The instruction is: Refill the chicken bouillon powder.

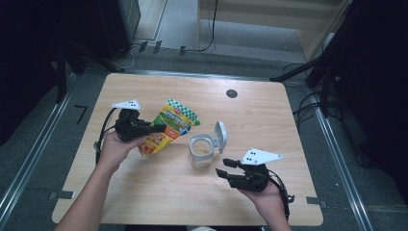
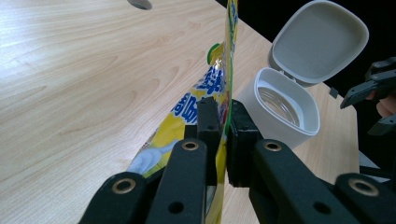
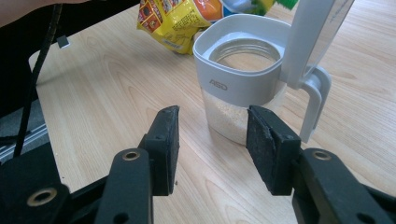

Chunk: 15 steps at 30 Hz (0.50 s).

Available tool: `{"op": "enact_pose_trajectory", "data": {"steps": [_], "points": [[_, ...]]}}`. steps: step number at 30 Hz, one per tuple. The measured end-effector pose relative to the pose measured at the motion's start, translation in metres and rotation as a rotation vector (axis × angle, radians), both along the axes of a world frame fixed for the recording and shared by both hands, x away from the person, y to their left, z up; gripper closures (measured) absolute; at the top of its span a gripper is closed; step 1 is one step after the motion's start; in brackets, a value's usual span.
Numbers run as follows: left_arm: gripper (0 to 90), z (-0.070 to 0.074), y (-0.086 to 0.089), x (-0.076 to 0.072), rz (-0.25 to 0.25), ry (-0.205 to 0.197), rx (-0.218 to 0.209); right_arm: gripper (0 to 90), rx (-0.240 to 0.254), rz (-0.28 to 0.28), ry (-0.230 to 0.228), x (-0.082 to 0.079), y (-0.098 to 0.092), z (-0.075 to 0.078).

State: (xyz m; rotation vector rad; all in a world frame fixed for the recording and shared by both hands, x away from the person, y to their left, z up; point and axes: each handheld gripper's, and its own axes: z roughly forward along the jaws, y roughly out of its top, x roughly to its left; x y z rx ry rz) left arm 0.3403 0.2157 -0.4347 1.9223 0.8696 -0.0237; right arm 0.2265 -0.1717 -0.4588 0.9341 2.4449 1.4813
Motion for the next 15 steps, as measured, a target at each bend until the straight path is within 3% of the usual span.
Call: {"op": "enact_pose_trajectory", "data": {"steps": [11,12,15], "points": [[88.4,-0.002,0.013,-0.005,0.043,0.008,-0.028,55.8,-0.006,-0.001,0.004,0.001,0.001,-0.001],[88.5,-0.004,0.016,-0.005,0.044,0.028,-0.045,55.8,-0.007,-0.001,0.005,0.001,0.0,-0.001],[88.3,-0.005,0.017,-0.006,0.047,0.046,-0.026,55.8,-0.007,-0.002,0.005,0.001,0.001,-0.001]]}}
